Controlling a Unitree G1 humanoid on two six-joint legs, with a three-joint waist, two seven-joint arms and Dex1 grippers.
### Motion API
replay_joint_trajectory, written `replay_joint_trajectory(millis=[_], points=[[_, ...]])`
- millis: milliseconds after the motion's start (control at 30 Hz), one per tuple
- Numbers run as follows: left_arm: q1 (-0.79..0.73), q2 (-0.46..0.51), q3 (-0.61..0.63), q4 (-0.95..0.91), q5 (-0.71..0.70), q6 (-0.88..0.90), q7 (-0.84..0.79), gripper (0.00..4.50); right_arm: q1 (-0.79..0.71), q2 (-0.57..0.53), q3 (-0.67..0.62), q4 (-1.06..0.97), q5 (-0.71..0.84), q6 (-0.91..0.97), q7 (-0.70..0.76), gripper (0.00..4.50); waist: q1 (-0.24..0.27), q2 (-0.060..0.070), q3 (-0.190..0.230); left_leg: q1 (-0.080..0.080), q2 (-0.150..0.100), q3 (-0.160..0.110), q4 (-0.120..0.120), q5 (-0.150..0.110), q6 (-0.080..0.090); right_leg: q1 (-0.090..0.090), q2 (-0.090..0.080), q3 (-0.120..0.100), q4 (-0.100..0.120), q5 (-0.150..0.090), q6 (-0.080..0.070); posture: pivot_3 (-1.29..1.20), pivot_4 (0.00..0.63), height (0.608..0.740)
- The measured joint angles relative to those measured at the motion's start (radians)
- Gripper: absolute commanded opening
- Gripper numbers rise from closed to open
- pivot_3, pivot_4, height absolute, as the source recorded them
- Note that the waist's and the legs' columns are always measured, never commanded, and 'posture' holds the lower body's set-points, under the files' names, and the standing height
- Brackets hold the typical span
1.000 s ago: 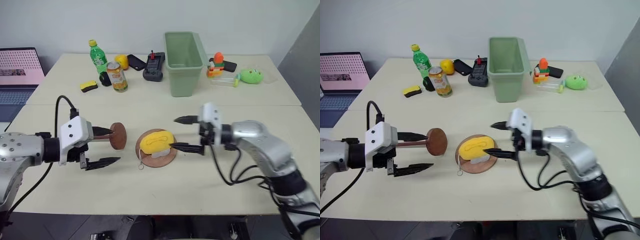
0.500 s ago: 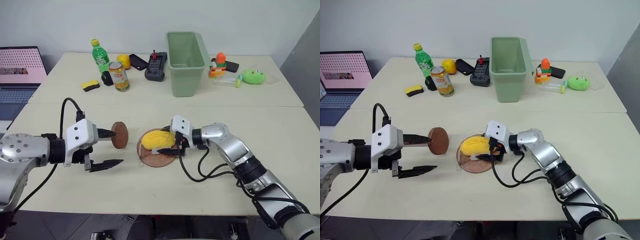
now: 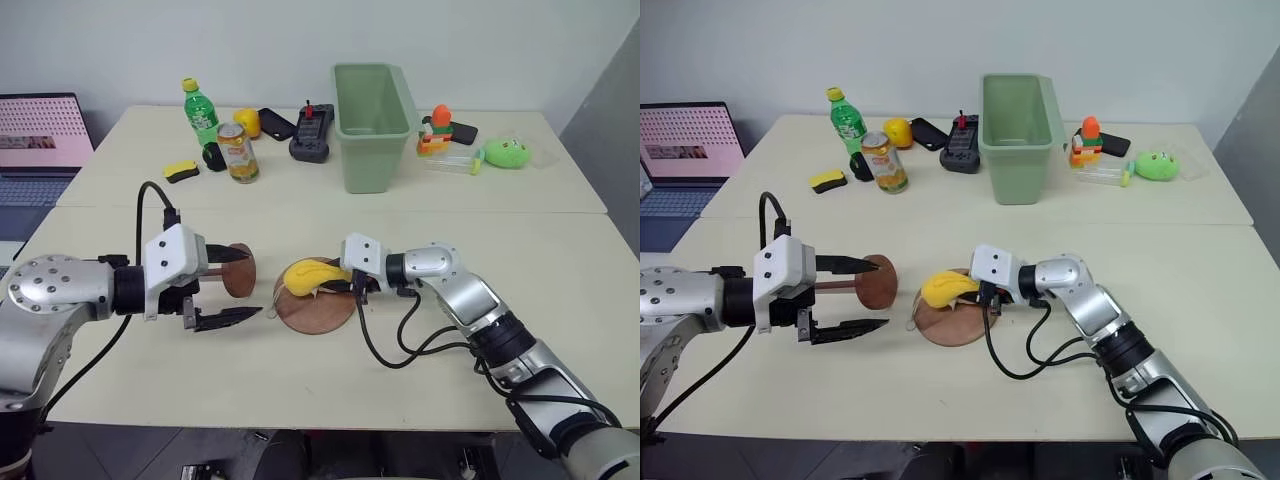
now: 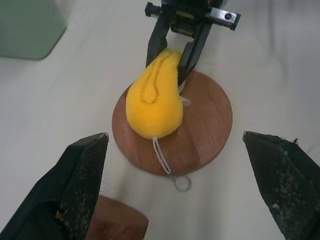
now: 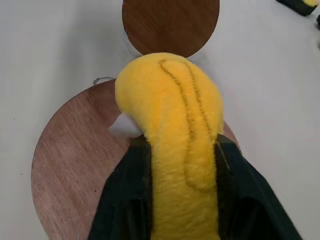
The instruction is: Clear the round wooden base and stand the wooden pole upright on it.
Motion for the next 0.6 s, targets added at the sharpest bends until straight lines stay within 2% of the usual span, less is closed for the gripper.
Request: replay_joint_trajectory(millis=[67, 133, 267, 400, 500, 600], points=[[-0.064, -0.037, -0.028, -0.009, -0.032, 0.03, 0.018, 4.5, 0.043, -0.034, -0.076, -0.091, 0.022, 0.046, -0.031, 0.28, 0.009, 0.0, 0.0, -0.002, -0.001, -0.002, 0.002, 0.0, 0.0, 0.0, 0.0, -0.001, 0.0, 0.0, 0.0, 0.0, 0.15, 0.74], [-0.155, -0.089, -0.095, -0.017, -0.028, 0.045, 0.038, 4.5, 0.105, -0.096, -0.225, -0.177, 0.049, 0.109, -0.108, 0.08, 0.023, 0.0, 0.0, -0.003, -0.004, -0.003, 0.004, 0.0, 0.0, 0.002, 0.0, -0.002, 0.0, 0.0, 0.0, 0.0, 0.15, 0.74], [-0.287, -0.211, -0.228, 0.036, 0.026, 0.048, 0.097, 4.5, 0.23, -0.18, -0.525, -0.208, 0.05, 0.239, -0.294, 0.05, 0.038, -0.001, 0.0, -0.003, -0.005, -0.001, 0.01, 0.0, 0.0, 0.003, -0.001, 0.0, 0.001, 0.0, 0.001, 0.0, 0.15, 0.74], [-0.41, -0.35, -0.359, 0.135, 0.097, 0.018, 0.116, 4.5, 0.355, -0.234, -0.667, -0.198, 0.034, 0.32, -0.41, 0.05, 0.034, 0.0, 0.0, -0.003, -0.008, 0.003, 0.01, 0.0, 0.001, 0.003, 0.001, 0.001, 0.002, 0.0, 0.001, 0.0, 0.15, 0.74], [-0.483, -0.449, -0.437, 0.204, 0.134, -0.005, 0.118, 4.5, 0.428, -0.245, -0.712, -0.199, 0.019, 0.351, -0.461, 0.05, 0.019, 0.0, 0.0, -0.003, -0.01, 0.003, 0.009, 0.0, 0.001, 0.002, 0.001, 0.002, 0.002, 0.0, 0.001, 0.0, 0.15, 0.74], [-0.528, -0.509, -0.516, 0.256, 0.184, -0.033, 0.104, 4.5, 0.504, -0.235, -0.721, -0.214, 0.019, 0.375, -0.484, 0.05, 0.005, 0.001, 0.0, -0.003, -0.01, 0.003, 0.009, 0.0, 0.001, 0.002, 0.001, 0.003, 0.003, 0.0, 0.001, 0.0, 0.15, 0.74]])
